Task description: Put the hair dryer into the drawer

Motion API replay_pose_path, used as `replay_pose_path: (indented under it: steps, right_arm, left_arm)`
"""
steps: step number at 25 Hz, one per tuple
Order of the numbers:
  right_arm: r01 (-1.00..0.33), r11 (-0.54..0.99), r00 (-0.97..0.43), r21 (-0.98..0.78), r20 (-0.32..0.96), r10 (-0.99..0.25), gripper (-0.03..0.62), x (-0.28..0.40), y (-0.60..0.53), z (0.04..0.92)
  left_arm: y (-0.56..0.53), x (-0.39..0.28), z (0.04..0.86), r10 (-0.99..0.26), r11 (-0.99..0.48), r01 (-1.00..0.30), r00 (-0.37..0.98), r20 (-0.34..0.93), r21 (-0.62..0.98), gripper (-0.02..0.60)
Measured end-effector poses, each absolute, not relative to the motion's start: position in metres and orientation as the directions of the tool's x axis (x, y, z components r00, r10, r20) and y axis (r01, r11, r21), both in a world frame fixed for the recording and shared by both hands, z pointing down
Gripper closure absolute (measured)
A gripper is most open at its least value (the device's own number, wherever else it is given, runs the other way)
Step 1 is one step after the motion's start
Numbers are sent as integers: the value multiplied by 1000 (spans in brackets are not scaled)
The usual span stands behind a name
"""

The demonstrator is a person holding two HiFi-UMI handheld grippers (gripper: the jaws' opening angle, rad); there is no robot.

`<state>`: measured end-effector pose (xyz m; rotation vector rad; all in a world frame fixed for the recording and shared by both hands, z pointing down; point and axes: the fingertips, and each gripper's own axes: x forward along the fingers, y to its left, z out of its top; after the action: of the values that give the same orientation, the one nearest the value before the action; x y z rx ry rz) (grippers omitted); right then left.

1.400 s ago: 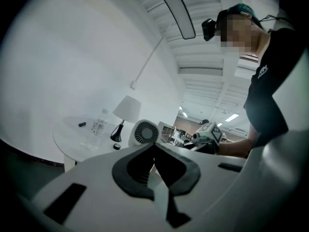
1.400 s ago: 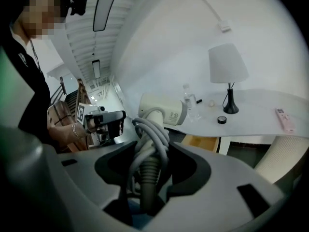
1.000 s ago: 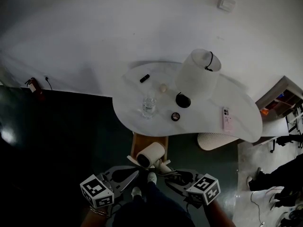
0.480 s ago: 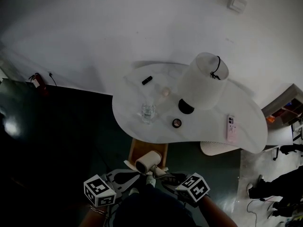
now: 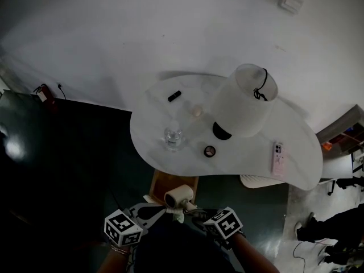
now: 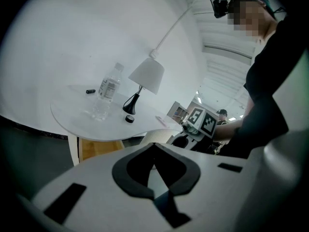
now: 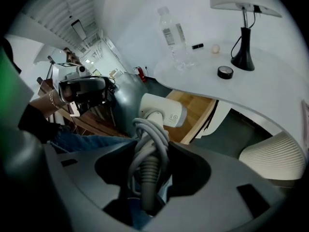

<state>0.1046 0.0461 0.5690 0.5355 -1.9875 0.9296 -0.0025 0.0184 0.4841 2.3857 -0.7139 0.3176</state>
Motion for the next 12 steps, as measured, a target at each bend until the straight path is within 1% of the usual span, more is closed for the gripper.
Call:
replay_pose_path:
  steps: [4, 12]
  right_arm:
    - [-695, 605, -503, -388, 864, -24, 379, 104, 39, 577]
    - [-741, 548, -485, -389, 874, -36, 379, 89, 21, 585]
  left_arm:
    - [10, -2, 495, -388, -671, -577, 808, 443, 465, 574]
    - [-15, 2, 513, -294, -689, -529, 829, 476, 495, 574]
